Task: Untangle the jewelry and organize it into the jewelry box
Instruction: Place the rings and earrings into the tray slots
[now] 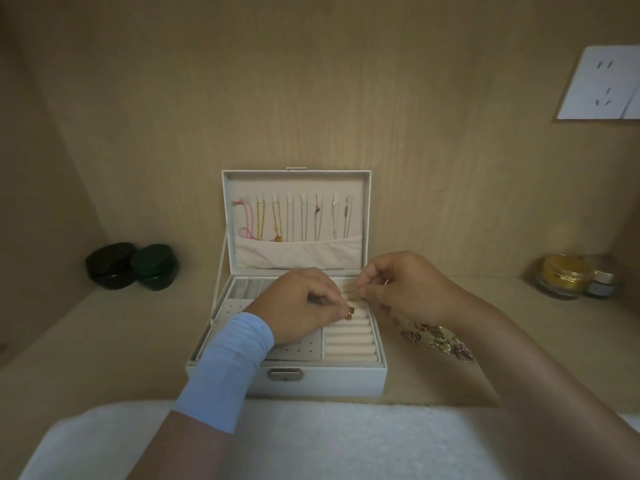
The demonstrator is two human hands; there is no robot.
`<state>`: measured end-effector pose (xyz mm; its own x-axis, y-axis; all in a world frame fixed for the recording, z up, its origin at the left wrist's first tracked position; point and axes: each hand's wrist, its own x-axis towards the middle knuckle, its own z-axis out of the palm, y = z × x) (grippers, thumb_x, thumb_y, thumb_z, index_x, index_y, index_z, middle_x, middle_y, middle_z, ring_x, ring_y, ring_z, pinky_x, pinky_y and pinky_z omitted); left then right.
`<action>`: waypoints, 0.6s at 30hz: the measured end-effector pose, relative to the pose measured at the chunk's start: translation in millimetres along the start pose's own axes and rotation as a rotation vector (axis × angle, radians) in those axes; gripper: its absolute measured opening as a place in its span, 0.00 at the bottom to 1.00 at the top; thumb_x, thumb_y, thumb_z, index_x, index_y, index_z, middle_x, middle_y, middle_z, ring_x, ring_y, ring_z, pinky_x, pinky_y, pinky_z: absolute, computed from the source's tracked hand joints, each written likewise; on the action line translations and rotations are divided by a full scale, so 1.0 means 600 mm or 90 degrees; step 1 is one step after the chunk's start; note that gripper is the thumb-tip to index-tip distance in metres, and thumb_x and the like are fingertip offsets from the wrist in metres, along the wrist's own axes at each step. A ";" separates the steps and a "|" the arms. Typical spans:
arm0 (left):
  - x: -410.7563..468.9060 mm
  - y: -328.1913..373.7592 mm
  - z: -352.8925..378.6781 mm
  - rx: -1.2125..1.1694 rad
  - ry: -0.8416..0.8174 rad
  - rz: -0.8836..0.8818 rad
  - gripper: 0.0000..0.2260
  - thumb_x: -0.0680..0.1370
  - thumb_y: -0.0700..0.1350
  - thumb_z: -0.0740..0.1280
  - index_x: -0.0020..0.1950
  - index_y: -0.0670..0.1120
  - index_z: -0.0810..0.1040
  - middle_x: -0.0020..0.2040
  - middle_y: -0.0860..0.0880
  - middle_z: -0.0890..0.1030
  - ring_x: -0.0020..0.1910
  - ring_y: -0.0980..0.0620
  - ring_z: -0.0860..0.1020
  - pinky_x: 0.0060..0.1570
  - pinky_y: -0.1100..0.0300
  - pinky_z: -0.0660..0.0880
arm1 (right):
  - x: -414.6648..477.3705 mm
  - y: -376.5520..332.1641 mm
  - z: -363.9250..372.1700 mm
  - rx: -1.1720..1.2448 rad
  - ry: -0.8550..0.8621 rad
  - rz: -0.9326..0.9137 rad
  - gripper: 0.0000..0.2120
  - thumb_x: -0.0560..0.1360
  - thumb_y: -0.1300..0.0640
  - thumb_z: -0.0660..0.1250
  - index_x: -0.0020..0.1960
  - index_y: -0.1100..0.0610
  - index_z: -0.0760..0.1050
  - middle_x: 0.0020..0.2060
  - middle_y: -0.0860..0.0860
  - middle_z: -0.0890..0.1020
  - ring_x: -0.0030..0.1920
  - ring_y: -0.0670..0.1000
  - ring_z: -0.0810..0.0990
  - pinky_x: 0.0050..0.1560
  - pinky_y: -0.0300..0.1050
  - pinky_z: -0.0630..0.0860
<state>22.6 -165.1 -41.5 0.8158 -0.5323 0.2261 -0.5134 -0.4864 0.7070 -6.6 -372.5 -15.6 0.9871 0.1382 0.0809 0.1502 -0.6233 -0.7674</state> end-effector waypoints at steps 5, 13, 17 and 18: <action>-0.006 0.001 0.002 0.010 0.029 -0.032 0.07 0.69 0.47 0.78 0.44 0.57 0.85 0.42 0.59 0.84 0.46 0.61 0.79 0.54 0.56 0.77 | -0.002 -0.003 0.016 -0.007 -0.025 -0.048 0.03 0.73 0.62 0.75 0.43 0.54 0.85 0.34 0.51 0.85 0.28 0.48 0.80 0.31 0.37 0.75; -0.010 0.007 0.001 0.077 0.034 -0.041 0.04 0.70 0.48 0.77 0.41 0.58 0.87 0.42 0.58 0.83 0.45 0.61 0.79 0.54 0.57 0.76 | -0.009 -0.008 0.020 0.023 -0.034 -0.052 0.03 0.73 0.62 0.75 0.43 0.55 0.85 0.33 0.47 0.83 0.26 0.43 0.77 0.29 0.35 0.72; -0.013 0.004 -0.001 0.103 0.028 -0.047 0.04 0.70 0.51 0.76 0.42 0.60 0.86 0.41 0.60 0.83 0.44 0.62 0.79 0.53 0.57 0.77 | -0.017 -0.016 0.016 -0.009 -0.014 -0.078 0.04 0.71 0.60 0.77 0.41 0.51 0.85 0.37 0.49 0.83 0.28 0.37 0.75 0.33 0.28 0.68; -0.014 0.001 -0.002 0.104 0.026 -0.041 0.04 0.71 0.51 0.76 0.43 0.60 0.86 0.41 0.60 0.83 0.44 0.62 0.79 0.52 0.57 0.77 | -0.020 -0.019 0.015 -0.008 -0.017 -0.078 0.04 0.70 0.60 0.78 0.42 0.51 0.86 0.36 0.48 0.84 0.29 0.37 0.75 0.33 0.29 0.69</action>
<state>15.6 -159.8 -42.2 0.8567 -0.4698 0.2130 -0.4936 -0.6268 0.6029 -20.4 -360.0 -13.4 0.9594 0.2346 0.1564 0.2705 -0.6096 -0.7451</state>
